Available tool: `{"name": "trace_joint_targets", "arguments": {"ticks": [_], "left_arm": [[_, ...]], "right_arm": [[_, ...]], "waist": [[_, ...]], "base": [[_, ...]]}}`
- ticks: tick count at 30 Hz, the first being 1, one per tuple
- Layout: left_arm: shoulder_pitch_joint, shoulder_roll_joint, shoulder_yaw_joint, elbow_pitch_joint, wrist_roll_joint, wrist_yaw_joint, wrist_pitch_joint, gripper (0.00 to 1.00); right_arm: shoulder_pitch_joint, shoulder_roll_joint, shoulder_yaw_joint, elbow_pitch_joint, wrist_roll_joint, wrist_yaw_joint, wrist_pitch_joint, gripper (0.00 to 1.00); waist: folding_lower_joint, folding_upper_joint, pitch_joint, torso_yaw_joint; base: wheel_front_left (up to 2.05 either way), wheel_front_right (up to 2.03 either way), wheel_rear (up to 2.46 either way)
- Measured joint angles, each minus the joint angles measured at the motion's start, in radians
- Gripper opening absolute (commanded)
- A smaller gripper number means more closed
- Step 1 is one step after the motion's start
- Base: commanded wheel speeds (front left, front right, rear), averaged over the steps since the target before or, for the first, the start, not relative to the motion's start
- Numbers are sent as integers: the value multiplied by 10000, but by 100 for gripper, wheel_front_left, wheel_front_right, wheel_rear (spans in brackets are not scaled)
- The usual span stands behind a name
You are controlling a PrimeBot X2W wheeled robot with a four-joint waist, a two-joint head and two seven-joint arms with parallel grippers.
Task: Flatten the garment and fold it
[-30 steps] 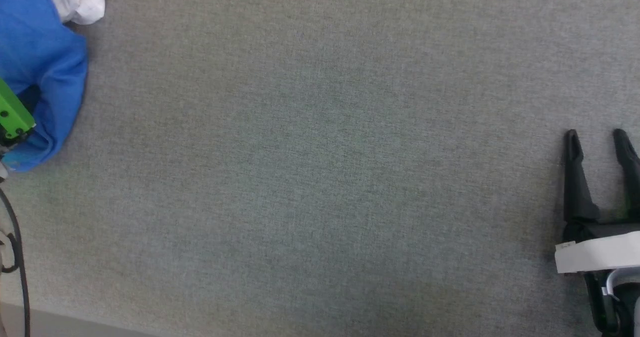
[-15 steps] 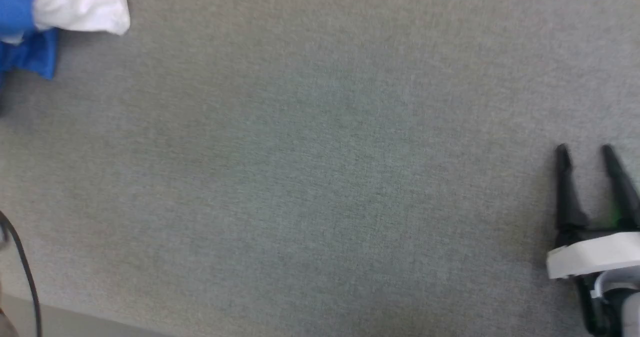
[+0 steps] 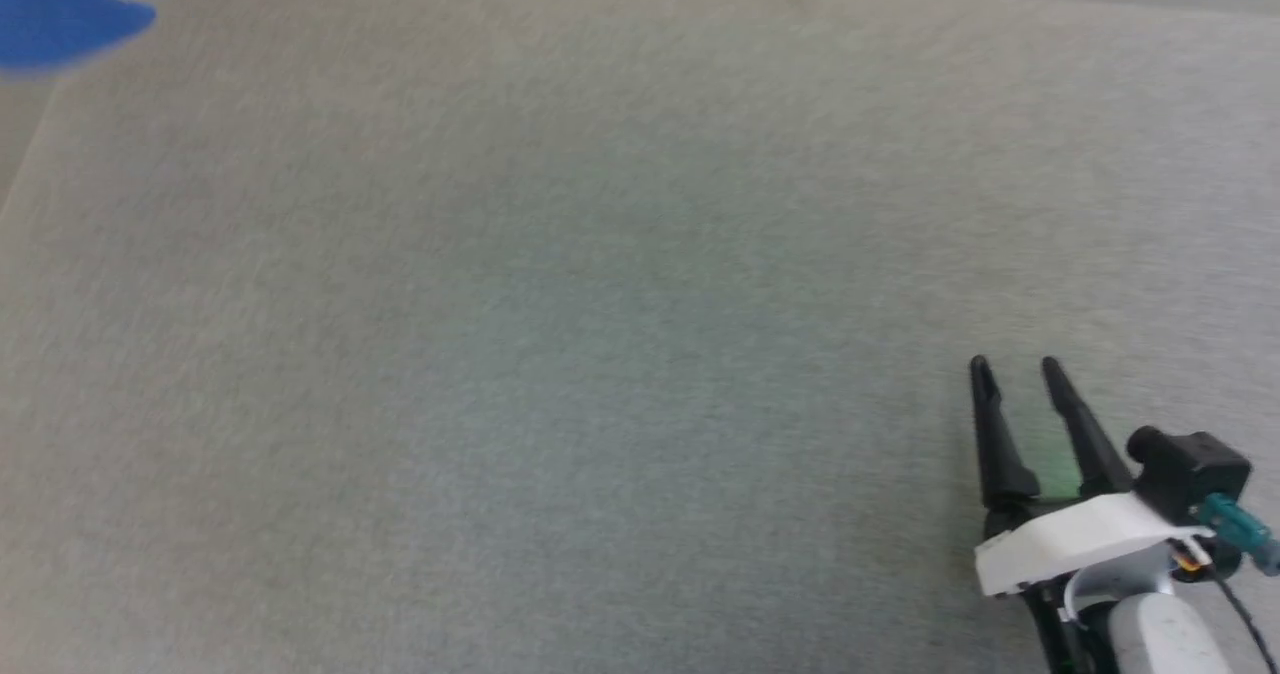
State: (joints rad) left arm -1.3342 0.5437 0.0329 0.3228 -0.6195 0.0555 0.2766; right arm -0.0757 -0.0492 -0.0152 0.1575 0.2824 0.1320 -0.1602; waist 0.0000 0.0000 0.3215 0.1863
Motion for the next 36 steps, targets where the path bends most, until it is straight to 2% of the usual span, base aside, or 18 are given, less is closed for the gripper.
{"name": "trace_joint_targets", "arguments": {"ticks": [2,6,10,14,20,23,28,35,36], "left_arm": [[-514,-424,-280,-96,-63,-61,165,0],[-1087,-1639,-719,-113,-882,-121,922,0],[-1127,-2468,-1237,-35,-1400,-224,1659,0],[-677,-2846,-1990,38,-1452,-376,2230,0],[1610,-3099,-3545,330,-1049,-658,3106,0],[2869,-3120,-4441,510,-819,-830,3630,0],[5306,-3271,-5637,988,-809,-851,4493,0],[7697,-3657,-6644,1421,-1016,-894,5141,0],[7845,-3710,-6663,1417,-1095,-880,5227,24]], "right_arm": [[-92,-2,96,334,107,0,-180,100],[-193,-4,270,894,276,0,-464,100],[-289,-4,384,1256,454,0,-639,100],[-289,-10,384,1511,539,0,-779,100],[-289,-12,265,1630,537,0,-874,100],[-288,-13,215,1657,531,0,-888,100],[-276,-12,207,1703,522,0,-913,100],[-220,-10,203,1753,520,0,-928,100],[-197,-10,190,1772,520,0,-930,100]], "waist": [[0,0,-187,-248],[0,0,-541,-809],[0,0,-816,-1376],[0,0,-1032,-1824],[0,1,-1295,-2193],[0,0,-1343,-2197],[0,0,-1374,-2124],[0,0,-1499,-2070],[0,0,-1534,-2041]], "base": [[0,0,0],[0,0,0],[0,0,0],[0,0,0],[0,0,0],[0,0,0],[0,0,0],[0,0,0],[0,0,0]]}}
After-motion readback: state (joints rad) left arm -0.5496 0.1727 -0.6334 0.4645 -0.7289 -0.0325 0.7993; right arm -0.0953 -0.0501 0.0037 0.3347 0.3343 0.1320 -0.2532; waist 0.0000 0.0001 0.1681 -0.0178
